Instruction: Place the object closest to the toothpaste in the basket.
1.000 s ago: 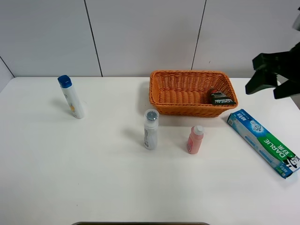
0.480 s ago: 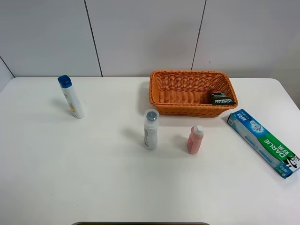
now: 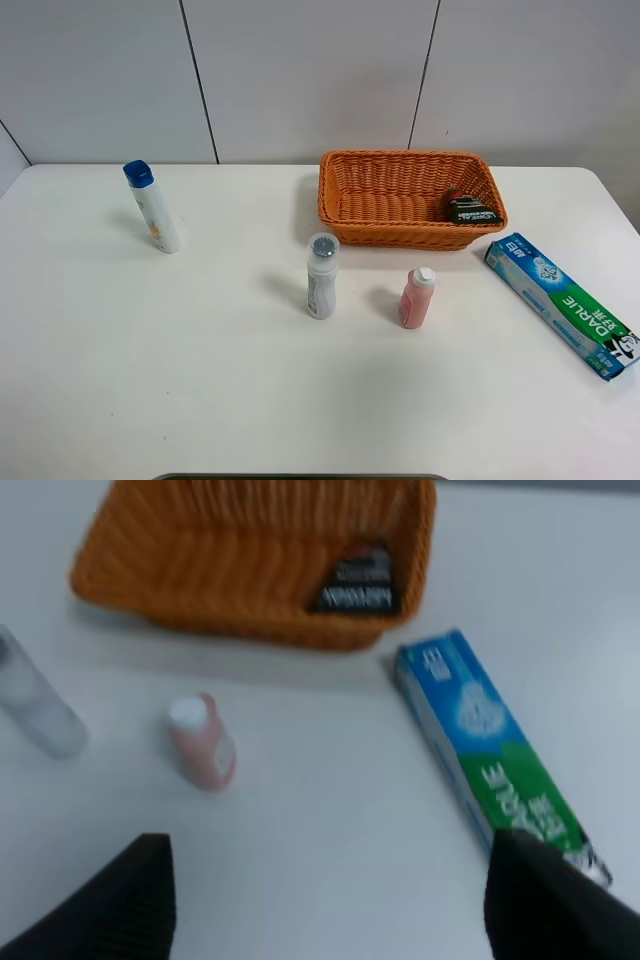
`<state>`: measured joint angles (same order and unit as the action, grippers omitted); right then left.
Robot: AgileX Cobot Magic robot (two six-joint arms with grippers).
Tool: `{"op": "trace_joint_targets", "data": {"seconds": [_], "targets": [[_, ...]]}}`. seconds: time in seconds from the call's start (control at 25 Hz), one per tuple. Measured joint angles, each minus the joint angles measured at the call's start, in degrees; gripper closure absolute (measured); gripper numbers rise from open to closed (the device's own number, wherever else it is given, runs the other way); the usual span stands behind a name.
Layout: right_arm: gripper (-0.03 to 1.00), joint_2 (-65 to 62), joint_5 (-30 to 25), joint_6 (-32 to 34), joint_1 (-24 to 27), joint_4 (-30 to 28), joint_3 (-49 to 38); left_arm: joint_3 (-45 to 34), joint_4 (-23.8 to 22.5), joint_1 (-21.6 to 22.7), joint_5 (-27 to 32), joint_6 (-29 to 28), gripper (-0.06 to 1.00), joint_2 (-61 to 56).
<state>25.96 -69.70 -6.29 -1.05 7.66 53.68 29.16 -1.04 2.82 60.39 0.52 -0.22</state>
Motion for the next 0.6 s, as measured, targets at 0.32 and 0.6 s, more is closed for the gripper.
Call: {"op": "trace_joint_targets", "data": {"seconds": [0.32,0.6], "targets": [[0.29,-11.4,0.6,-0.1,2.0,-3.2,-17.7,0.0,0.0,0.0,0.0,0.0,0.0,0.0],[0.29,-20.5,6.6,-0.2,2.0,-4.2,-23.1,0.0,0.0,0.0,0.0,0.0,0.0,0.0]]}}
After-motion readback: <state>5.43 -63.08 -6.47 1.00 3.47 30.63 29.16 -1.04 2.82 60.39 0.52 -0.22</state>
